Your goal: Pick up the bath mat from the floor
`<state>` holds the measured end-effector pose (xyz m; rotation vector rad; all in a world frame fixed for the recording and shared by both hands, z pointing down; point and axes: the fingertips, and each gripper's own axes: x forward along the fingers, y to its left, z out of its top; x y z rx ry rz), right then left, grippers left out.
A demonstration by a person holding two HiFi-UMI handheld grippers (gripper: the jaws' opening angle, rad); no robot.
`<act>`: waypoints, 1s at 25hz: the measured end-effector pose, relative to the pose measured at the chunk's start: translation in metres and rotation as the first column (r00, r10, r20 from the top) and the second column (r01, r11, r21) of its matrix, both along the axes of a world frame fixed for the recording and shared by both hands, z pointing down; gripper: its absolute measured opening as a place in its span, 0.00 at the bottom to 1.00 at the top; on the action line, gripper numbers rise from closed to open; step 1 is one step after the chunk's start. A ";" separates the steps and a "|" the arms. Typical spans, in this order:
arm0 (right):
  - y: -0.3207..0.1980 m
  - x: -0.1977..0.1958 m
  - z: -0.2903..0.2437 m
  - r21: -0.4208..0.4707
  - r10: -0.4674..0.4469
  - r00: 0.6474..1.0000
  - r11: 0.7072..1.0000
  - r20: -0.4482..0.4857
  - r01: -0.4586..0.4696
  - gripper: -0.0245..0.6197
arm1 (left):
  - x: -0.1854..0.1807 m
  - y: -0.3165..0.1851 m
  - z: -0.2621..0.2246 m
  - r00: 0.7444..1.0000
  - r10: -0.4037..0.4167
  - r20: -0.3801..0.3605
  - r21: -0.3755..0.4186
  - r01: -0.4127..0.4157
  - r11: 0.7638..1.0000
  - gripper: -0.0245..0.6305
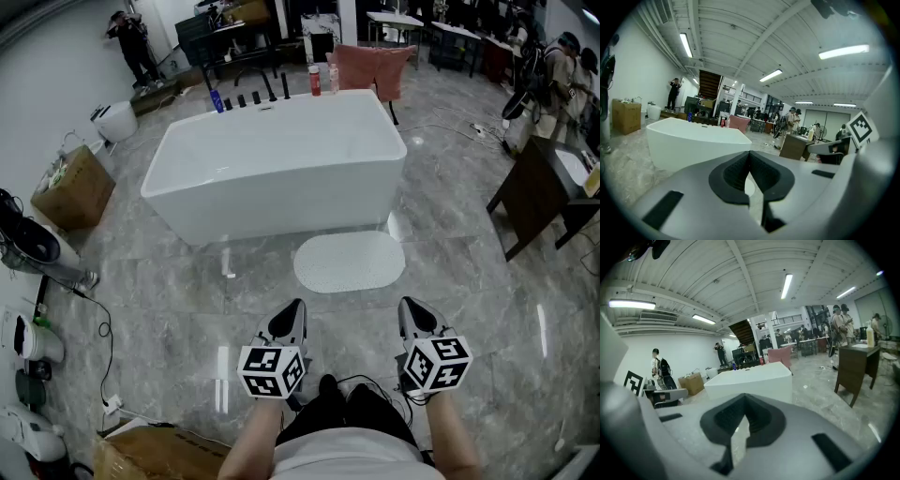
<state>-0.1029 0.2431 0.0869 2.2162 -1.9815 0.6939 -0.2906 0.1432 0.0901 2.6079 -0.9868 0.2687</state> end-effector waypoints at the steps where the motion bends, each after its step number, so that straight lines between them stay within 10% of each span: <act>1: -0.001 0.000 0.000 -0.001 0.000 1.000 1.000 0.000 0.000 0.04 | 0.000 -0.001 0.000 1.000 0.000 0.001 0.001 0.000 1.000 0.04; 25: -0.006 0.037 0.017 -0.043 0.148 0.988 0.988 -0.043 -0.150 0.09 | -0.015 -0.027 0.016 0.999 -0.043 0.023 -0.017 0.043 0.999 0.13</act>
